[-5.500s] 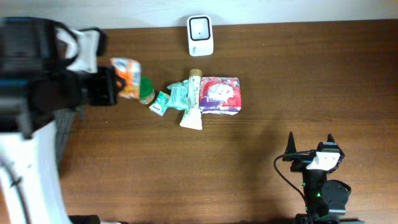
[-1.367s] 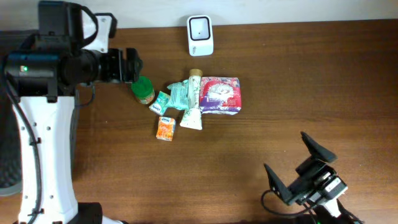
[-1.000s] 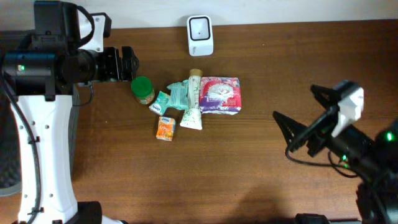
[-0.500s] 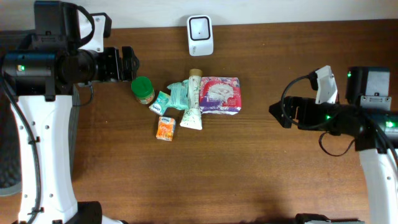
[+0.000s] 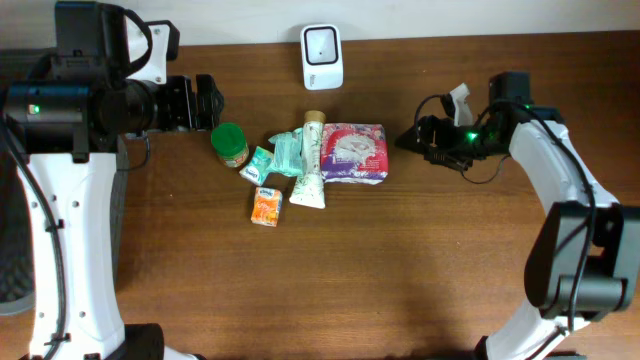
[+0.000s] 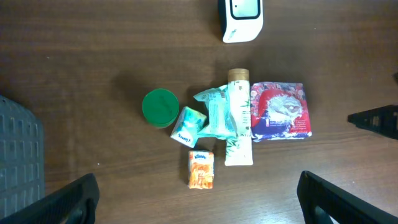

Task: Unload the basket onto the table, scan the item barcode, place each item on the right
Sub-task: 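Raise the left arm over the items and move the right gripper toward the package, then grasp the pink-purple floral package with the right gripper, then lift the package with the right gripper toward the scanner, then hold the package barcode in front of the scanner with the right gripper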

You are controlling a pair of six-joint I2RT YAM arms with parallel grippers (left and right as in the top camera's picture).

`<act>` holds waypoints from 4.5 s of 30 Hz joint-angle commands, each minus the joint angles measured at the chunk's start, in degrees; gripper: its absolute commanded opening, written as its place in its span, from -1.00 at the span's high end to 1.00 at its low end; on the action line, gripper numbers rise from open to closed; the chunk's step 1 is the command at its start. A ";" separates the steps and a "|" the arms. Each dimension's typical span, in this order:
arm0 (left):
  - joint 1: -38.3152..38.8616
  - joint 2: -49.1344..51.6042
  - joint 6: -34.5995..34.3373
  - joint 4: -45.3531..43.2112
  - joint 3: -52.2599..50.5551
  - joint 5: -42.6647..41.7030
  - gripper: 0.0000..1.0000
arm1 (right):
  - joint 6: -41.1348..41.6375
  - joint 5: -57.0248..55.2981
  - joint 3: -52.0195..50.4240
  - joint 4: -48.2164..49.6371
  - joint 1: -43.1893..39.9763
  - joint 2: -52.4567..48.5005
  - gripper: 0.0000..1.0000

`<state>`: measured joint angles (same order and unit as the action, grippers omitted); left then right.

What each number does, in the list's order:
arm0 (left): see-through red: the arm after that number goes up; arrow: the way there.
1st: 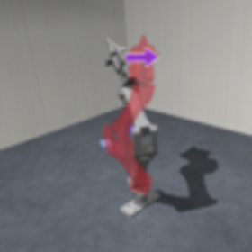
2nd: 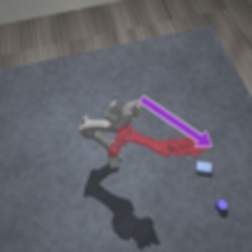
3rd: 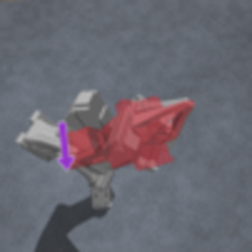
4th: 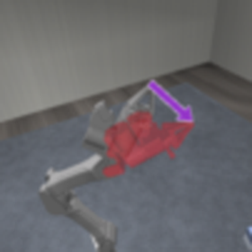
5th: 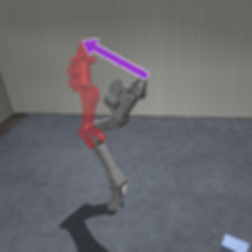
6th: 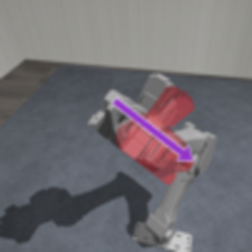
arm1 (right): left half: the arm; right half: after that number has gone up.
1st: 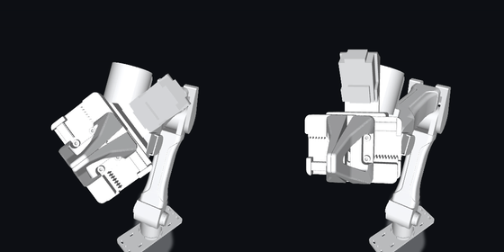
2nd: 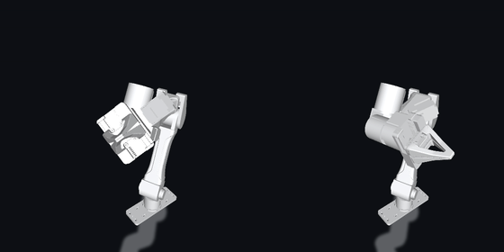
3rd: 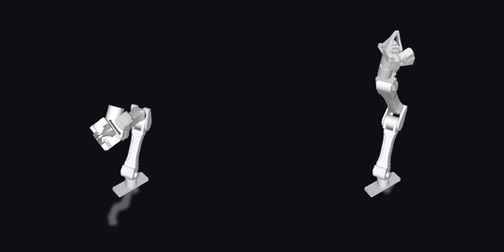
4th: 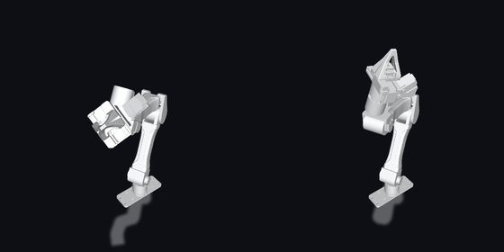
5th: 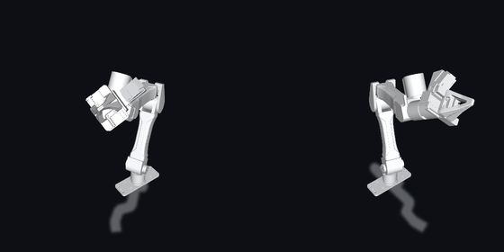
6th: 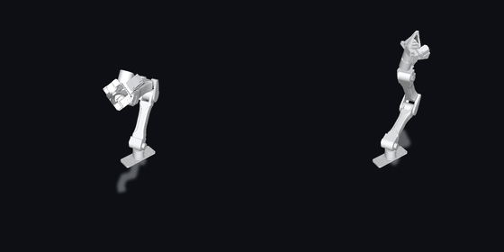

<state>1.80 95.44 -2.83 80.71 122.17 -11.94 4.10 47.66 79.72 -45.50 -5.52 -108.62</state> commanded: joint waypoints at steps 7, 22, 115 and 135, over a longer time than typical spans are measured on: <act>-0.11 0.13 -0.37 -0.09 0.26 -0.22 -0.98 | 7.37 -5.27 0.72 9.31 4.87 -1.29 -0.92; -0.11 0.13 -0.37 -0.07 0.26 -0.22 -0.98 | 8.41 -1.77 1.75 14.56 12.17 -14.10 0.49; -0.11 0.13 -0.37 -0.09 0.26 -0.22 -0.98 | 11.26 -6.36 19.71 20.37 17.25 2.71 0.92; -0.11 0.13 -0.37 -0.09 0.26 -0.22 -0.98 | 10.01 -75.54 17.40 -17.73 18.25 0.94 0.92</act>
<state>1.80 95.48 -2.85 80.71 122.17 -11.94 14.98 -23.24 98.83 -62.83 12.43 -107.50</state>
